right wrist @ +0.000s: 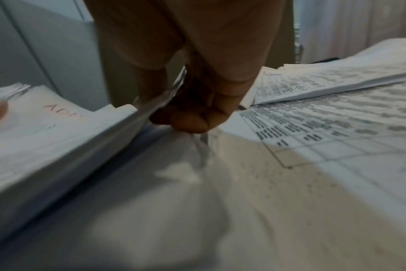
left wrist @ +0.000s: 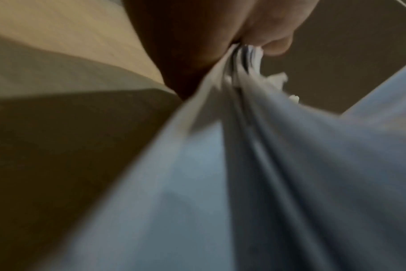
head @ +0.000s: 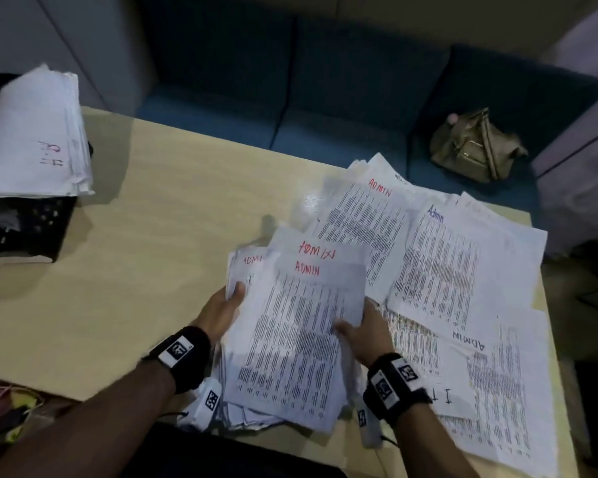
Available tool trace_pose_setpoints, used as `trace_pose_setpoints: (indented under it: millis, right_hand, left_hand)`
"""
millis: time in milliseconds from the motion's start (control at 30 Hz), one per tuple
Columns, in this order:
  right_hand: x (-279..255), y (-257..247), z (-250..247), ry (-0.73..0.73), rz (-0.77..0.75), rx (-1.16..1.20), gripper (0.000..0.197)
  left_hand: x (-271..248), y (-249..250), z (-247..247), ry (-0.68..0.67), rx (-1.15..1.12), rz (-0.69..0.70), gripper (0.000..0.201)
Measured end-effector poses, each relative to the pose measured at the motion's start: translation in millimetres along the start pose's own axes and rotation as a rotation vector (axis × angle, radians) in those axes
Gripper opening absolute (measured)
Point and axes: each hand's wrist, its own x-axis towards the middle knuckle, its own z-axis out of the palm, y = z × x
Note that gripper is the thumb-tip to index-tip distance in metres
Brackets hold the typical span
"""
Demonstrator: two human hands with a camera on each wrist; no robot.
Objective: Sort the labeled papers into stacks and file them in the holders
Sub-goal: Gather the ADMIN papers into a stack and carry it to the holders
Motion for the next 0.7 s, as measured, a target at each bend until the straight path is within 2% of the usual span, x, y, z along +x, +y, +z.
trace_pose_setpoints:
  millis: [67,167,200,267,367,467,567,633,700]
  right_hand:
    - [3.1,-1.4,5.3,0.012,0.002,-0.034,0.039]
    - [12.8,-4.8,6.5,0.008,-0.022,-0.183,0.017]
    - [14.7,-7.0,6.1,-0.023,-0.046,-0.251,0.01]
    - [16.8,-10.2,5.6,-0.117,-0.092,-0.351,0.008]
    - [20.1,-12.5,6.4,-0.171,-0.127,-0.434,0.009]
    - [28.2,-15.8,8.2,-0.081,-0.148,-0.453,0.022]
    - [38.7,-22.0,12.1,0.065,-0.151,-0.354,0.032]
    - [43.9,-28.4,16.2,0.112,-0.149,-0.225,0.056]
    - [50.0,-35.0,19.9,0.076,-0.189,-0.178,0.077]
  left_hand:
    - [-0.3,-2.9,0.1,-0.004,0.047,0.031,0.04]
    - [5.9,-11.6,-3.6,0.019,0.085,0.057,0.028]
    - [6.8,-11.8,-3.9,0.027,0.052,0.053,0.021]
    - [9.0,-10.4,-4.3,0.035,-0.007,0.053,0.013]
    - [14.0,-9.0,-7.5,0.025,0.026,0.086,0.02]
    - [21.4,-10.8,-10.7,-0.008,0.066,0.081,0.031]
    - [23.8,-12.2,-10.5,-0.114,0.036,0.057,0.033]
    - [23.7,-13.1,-9.1,-0.164,0.036,0.034,0.046]
    - [22.1,-10.9,-7.2,-0.197,0.076,0.045,0.064]
